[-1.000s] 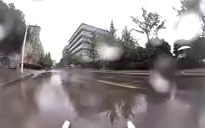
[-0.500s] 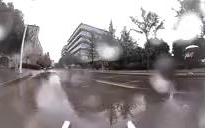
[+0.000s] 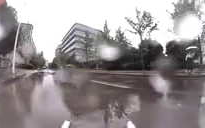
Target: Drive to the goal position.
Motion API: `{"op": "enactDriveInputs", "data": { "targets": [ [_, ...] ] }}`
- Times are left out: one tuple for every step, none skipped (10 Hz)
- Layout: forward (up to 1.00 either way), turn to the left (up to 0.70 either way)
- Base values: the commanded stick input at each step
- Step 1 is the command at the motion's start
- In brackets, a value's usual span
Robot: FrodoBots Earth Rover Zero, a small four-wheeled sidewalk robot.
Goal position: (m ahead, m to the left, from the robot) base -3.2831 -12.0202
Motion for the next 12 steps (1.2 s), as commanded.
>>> {"op": "enactDriveInputs", "data": {
  "targets": [
    [0.0, -0.7],
    [0.0, -0.7],
    [0.0, -0.7],
    [0.0, -0.7],
    [0.0, -0.7],
    [0.0, -0.7],
    [0.0, -0.7],
    [0.0, -0.7],
    [0.0, -0.7],
    [0.0, -0.7],
    [0.0, -0.7],
    [0.0, -0.7]
  ]
}}
